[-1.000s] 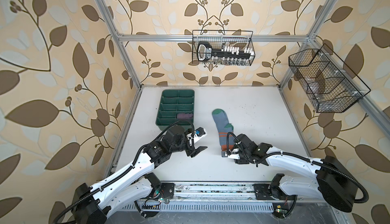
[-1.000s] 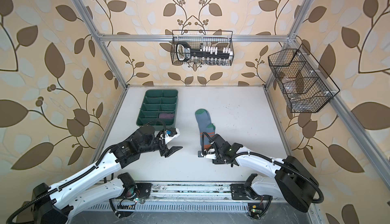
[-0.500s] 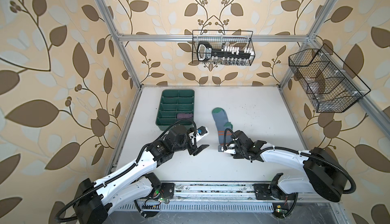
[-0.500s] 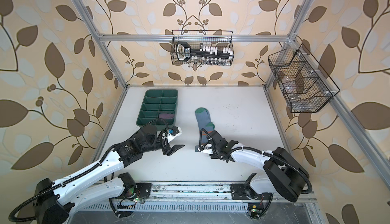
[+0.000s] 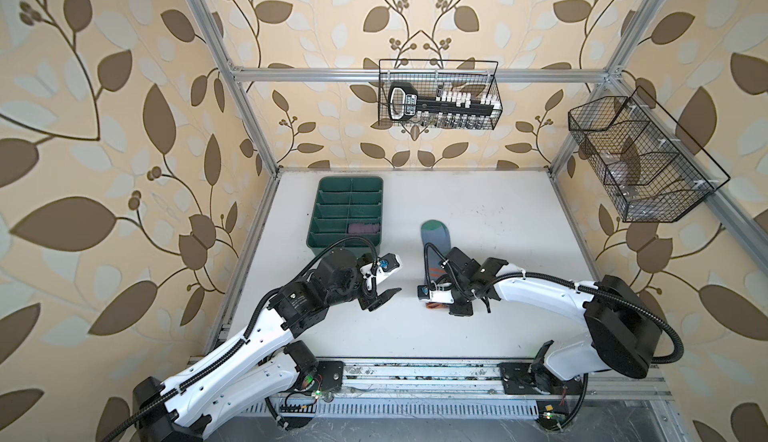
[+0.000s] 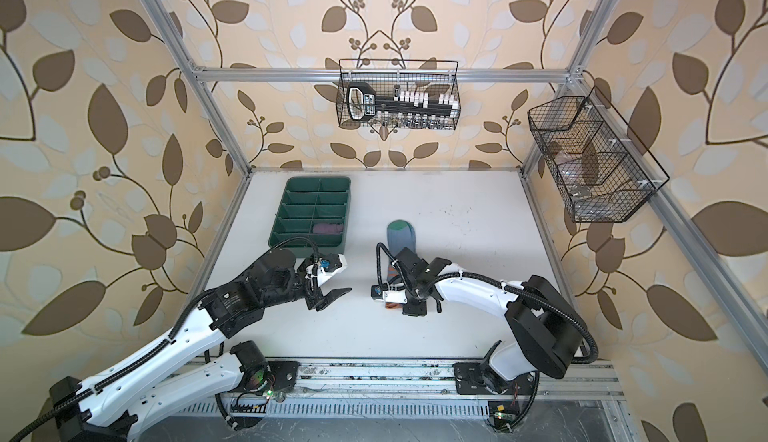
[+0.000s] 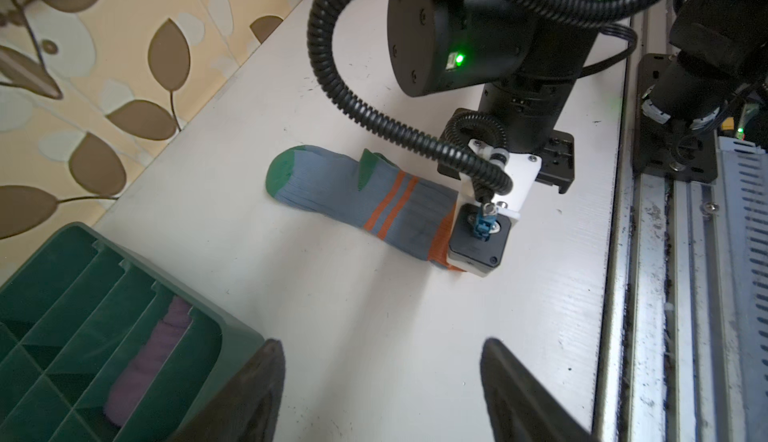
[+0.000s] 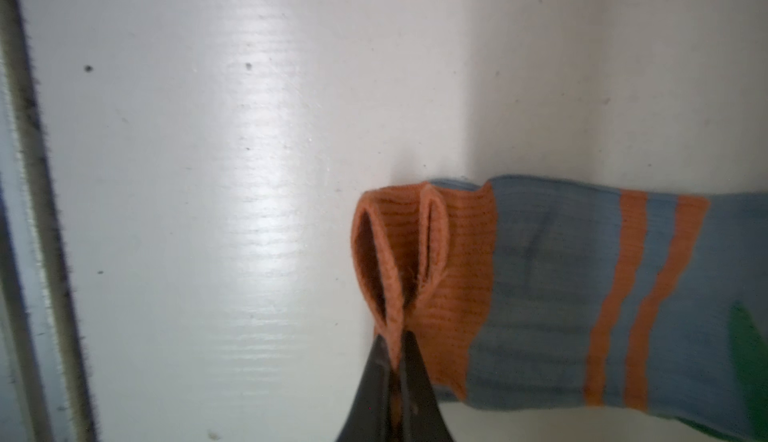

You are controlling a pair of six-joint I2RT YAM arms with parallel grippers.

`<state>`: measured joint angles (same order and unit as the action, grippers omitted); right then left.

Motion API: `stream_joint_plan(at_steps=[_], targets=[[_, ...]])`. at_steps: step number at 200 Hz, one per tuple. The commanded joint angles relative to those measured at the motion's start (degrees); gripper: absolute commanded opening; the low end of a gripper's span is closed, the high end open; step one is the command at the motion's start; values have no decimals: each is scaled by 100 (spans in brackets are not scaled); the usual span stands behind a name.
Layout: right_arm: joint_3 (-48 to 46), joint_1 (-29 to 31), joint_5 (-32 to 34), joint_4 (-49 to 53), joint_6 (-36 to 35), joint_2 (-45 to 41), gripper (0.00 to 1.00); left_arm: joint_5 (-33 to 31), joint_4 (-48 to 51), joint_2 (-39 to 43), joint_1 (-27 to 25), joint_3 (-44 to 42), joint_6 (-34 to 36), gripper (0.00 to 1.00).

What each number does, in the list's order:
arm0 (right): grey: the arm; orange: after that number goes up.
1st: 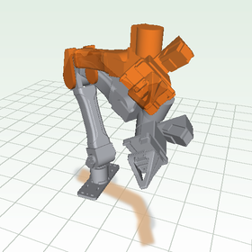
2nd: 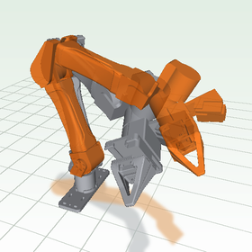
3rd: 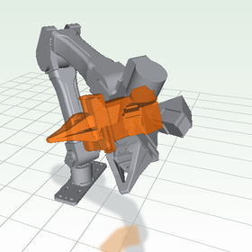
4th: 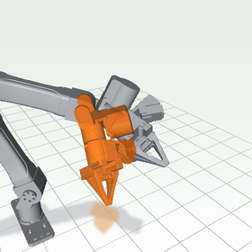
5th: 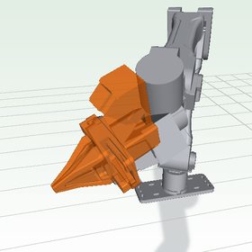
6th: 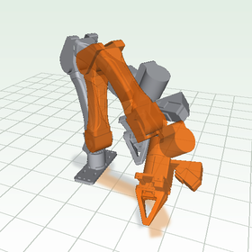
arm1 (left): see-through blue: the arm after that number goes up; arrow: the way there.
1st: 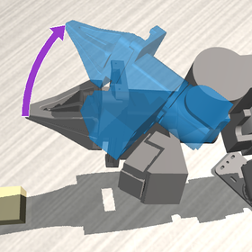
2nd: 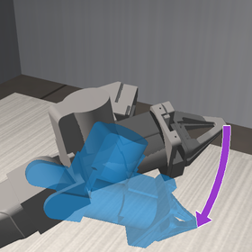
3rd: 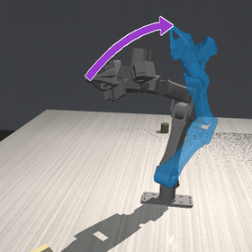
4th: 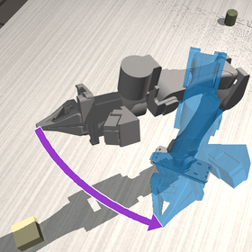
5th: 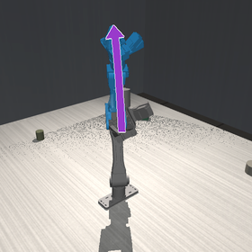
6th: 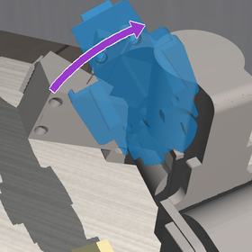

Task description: Roll the socks

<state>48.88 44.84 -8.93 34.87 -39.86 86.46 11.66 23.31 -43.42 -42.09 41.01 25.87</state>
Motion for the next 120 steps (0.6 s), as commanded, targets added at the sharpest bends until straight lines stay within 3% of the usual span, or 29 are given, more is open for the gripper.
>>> stream_joint_plan(at_steps=[1, 32, 63, 89, 120], targets=[[373, 21, -812, 1090, 285, 313, 5, -247, 819, 299, -72, 429, 571, 76], [688, -138, -1349, 1332, 321, 750, 0, -42, 1149, 369, -72, 710, 910, 76], [971, -371, -1671, 1451, 235, 1103, 0, 104, 785, 323, -168, 748, 1018, 72], [1134, -537, -1849, 1496, 202, 1267, 0, -313, 86, 394, -446, 325, 1375, 72], [1267, -706, -2032, 1597, 122, 1527, 0, -844, -937, 121, -1100, -446, 2496, 73]])
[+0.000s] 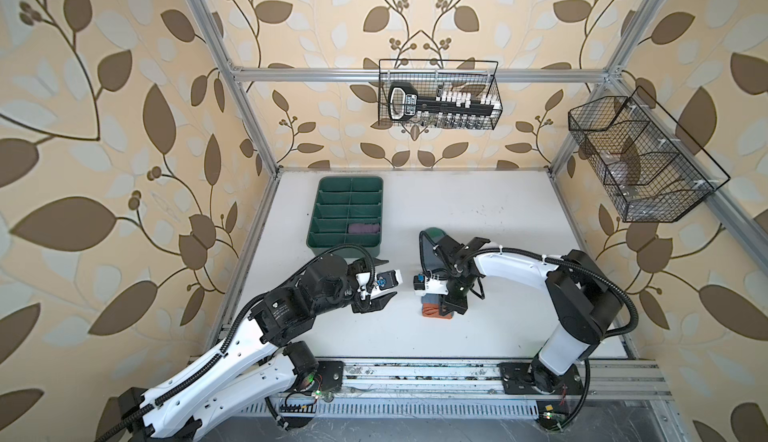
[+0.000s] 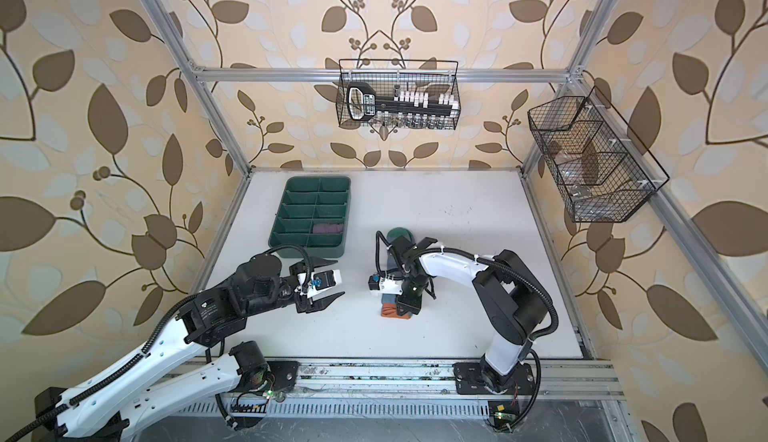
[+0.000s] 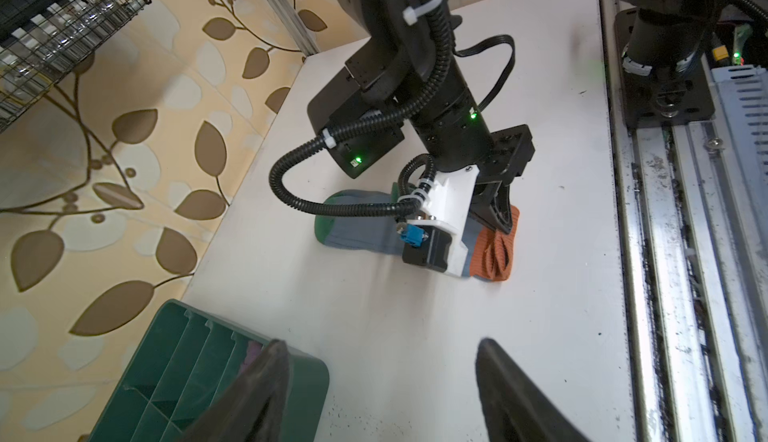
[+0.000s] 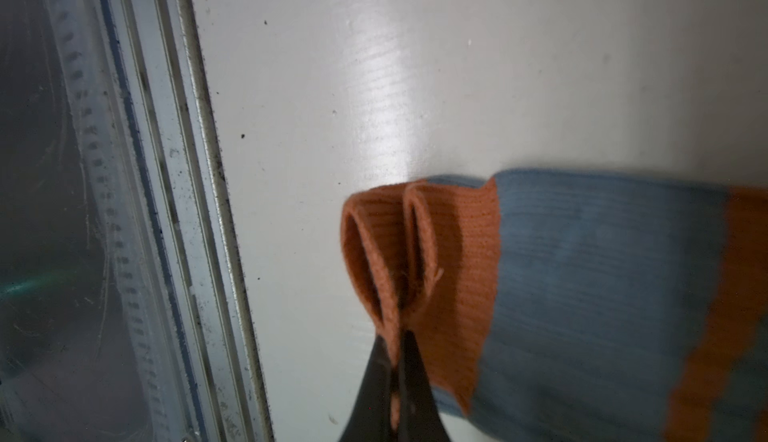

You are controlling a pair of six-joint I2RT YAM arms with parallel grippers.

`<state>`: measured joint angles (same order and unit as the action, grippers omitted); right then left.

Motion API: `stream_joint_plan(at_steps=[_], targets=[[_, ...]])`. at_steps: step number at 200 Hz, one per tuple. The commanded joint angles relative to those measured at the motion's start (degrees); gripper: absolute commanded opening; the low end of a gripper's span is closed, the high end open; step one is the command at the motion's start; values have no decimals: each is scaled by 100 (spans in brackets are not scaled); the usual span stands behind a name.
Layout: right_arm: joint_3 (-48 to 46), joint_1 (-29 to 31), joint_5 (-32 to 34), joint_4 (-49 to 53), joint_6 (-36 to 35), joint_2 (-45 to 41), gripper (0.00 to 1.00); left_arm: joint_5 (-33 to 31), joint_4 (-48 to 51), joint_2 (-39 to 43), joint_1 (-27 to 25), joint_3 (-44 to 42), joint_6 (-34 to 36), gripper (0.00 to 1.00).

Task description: Roll the socks

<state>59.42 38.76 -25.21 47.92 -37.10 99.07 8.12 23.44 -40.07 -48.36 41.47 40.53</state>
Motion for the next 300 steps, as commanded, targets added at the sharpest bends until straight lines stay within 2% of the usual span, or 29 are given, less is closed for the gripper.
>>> stream_joint_plan(at_steps=[1, 17, 31, 56, 74, 100, 131, 165, 212, 253, 275, 300], targets=[[225, -107, -404, 295, -160, 273, 0, -519, -979, -234, -508, -513, 1063, 73], [317, -184, -413, 410, -179, 483, 0, -1022, -1382, -578, -1090, -751, 1545, 72], [398, -244, -442, 485, -201, 649, 0, -1220, -1548, -932, -1515, -813, 1758, 71], [487, -305, -489, 519, -209, 780, 0, -1339, -1722, -1591, -2200, -900, 1744, 67], [514, -355, -452, 499, -185, 810, 0, -1388, -2121, -2048, -2425, -1079, 1553, 63], [570, -378, -476, 515, -156, 872, 0, -1515, -2653, -2705, -2450, -1181, 1305, 56], [604, -383, -531, 513, -121, 940, 0, -1966, -3392, -3452, -2441, -1159, 1020, 49], [610, -378, -573, 473, -70, 946, 0, -2384, -3821, -4374, -2339, -879, 718, 37], [605, -387, -499, 420, 10, 949, 0, -2228, -4034, -5004, -2054, -746, 394, 34], [592, -385, -500, 418, 16, 838, 0, -2037, -4004, -5176, -1883, -749, 254, 25], [574, -387, -497, 373, 35, 785, 2, -1846, -3757, -5294, -1862, -618, 147, 13], [474, -453, -448, 173, 102, 620, 12, -1533, -3338, -5389, -1797, -463, 7, 1]])
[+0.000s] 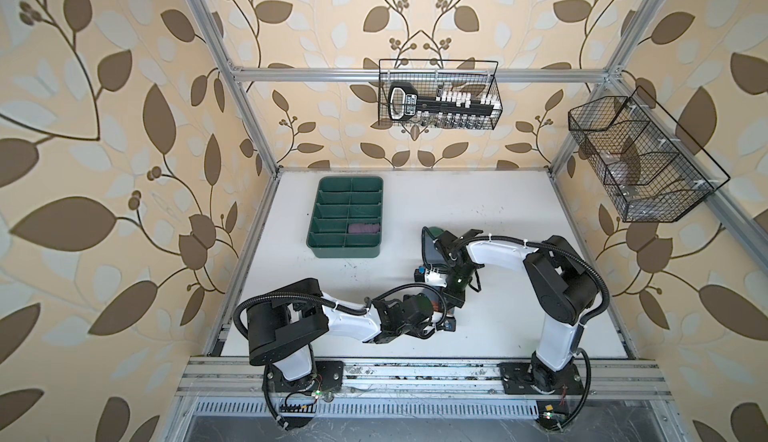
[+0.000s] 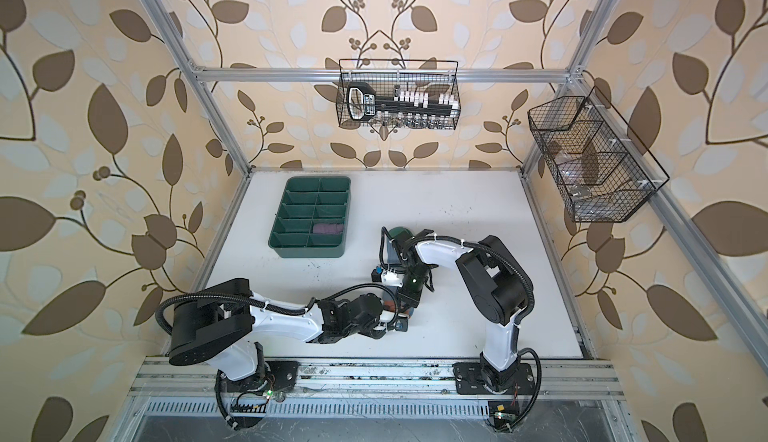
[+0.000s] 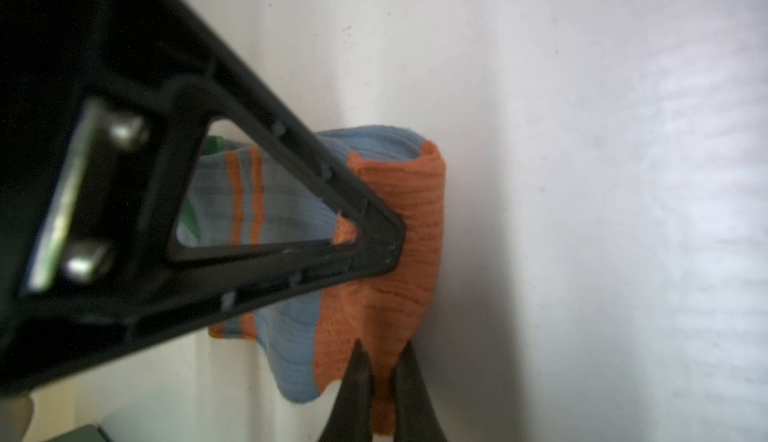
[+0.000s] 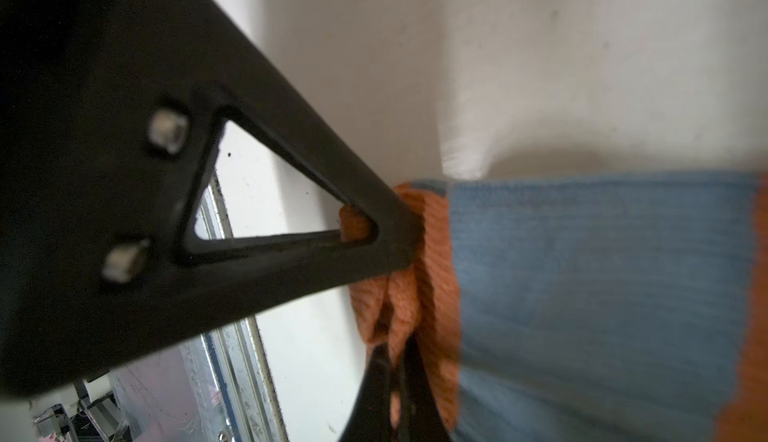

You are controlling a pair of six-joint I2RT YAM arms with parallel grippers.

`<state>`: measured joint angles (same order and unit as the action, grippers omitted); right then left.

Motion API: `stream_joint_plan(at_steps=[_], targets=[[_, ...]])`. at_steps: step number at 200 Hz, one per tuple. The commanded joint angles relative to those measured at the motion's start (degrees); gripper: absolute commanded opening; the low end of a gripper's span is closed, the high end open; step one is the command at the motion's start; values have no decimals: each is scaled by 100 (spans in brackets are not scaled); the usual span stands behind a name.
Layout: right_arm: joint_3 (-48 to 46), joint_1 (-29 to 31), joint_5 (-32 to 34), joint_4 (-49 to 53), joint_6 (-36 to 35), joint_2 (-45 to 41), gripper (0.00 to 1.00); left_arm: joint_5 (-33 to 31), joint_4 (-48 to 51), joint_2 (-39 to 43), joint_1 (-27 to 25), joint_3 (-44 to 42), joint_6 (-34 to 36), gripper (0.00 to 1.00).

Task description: Roll the socks

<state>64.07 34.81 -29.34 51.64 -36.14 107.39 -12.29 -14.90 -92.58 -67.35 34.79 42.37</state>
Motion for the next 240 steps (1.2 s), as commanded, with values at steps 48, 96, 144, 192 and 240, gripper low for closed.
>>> stream_joint_plan(at_steps=[48, 96, 144, 192, 240], targets=[[-548, -503, 408, -1215, 354, -1515, 29, 1784, 1917, -54, 534, 788, -626, 0], [-1453, -1196, 2632, -2910, 1323, -3295, 33, 3105, 3198, -143, 1081, 1410, -992, 2], [-1911, -1063, 4015, -2947, 1320, -4729, 34, 4456, 4029, -695, 1733, 2126, -1334, 4], [-3228, 1192, 5163, -2469, -367, -6422, 38, 5430, 4824, -1499, 2214, 2911, -1540, 3], [-4218, 3153, 5009, -3066, -880, -6530, 90, 5397, 5107, -1941, 2392, 3265, -1692, 3]])
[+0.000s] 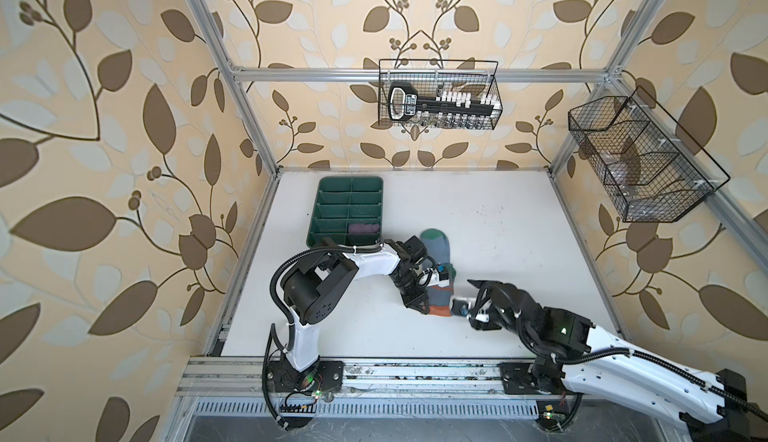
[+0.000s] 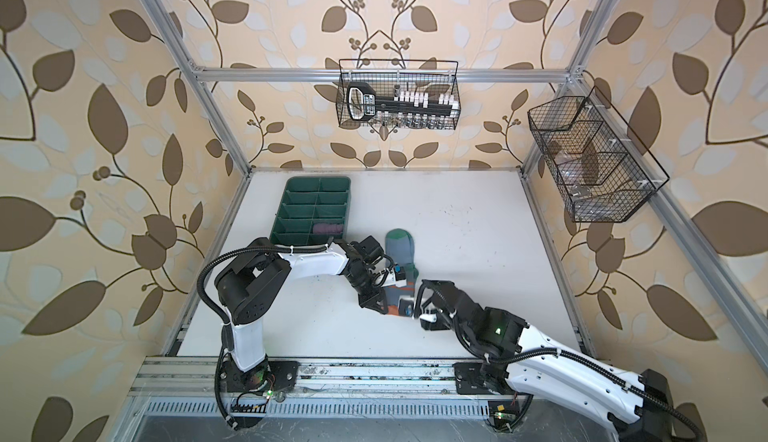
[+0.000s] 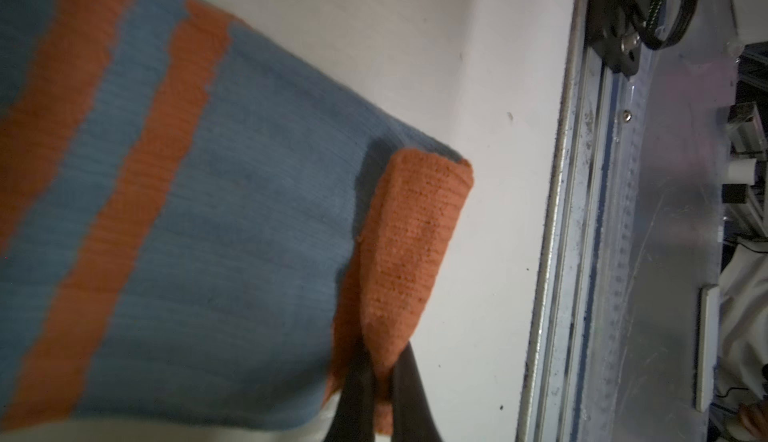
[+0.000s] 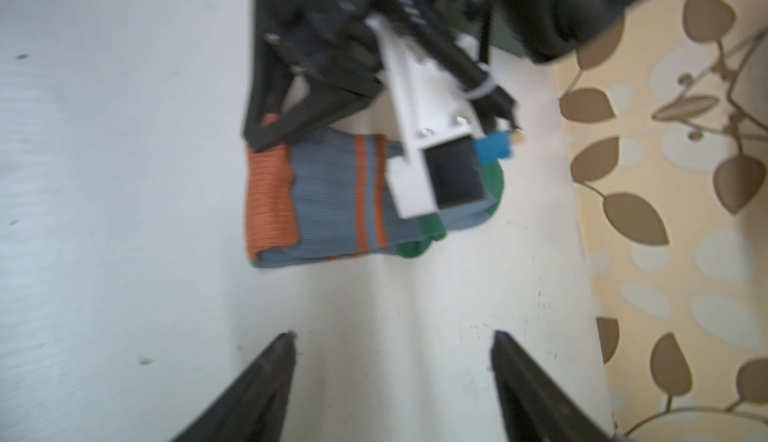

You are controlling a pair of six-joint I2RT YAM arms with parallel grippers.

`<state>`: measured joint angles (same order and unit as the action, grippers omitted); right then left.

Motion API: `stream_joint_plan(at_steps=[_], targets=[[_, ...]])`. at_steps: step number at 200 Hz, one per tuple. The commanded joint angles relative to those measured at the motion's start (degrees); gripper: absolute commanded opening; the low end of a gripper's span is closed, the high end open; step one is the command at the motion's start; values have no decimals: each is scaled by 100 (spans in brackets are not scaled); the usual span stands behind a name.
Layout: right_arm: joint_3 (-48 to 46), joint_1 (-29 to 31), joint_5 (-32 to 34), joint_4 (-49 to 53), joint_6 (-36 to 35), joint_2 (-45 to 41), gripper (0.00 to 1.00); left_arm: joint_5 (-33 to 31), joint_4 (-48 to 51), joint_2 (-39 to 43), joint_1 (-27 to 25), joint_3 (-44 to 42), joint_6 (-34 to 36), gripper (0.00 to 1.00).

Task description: Roll the socks

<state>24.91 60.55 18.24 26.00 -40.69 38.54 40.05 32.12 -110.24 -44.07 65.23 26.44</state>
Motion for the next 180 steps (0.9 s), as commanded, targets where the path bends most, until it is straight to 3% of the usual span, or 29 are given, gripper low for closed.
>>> stream_joint_plan(at_steps=[1, 44, 71, 103, 131, 149, 180], targets=[[-297, 588, 255, -531, -424, 377, 89, 157, 412, -179, 65, 224, -97, 3], [312, 625, 264, -1719, -198, 2951, 78, 176, 472, -306, 91, 319, -121, 2], [268, 502, 331, -2534, -258, 3738, 72, 190, 471, -288, 92, 305, -104, 2], [356, 207, 295, -2517, -89, 4130, 48, 236, 462, -210, 96, 288, -99, 2], [376, 161, 352, -2281, -73, 4216, 17, 195, 462, -33, 101, 288, -94, 4], [462, 154, 299, -1873, -22, 4210, 1, 11, 343, 254, 117, 217, -190, 11], [699, 83, -534, -828, 182, 4059, 0, -498, -172, 1313, 346, -146, -522, 25]])
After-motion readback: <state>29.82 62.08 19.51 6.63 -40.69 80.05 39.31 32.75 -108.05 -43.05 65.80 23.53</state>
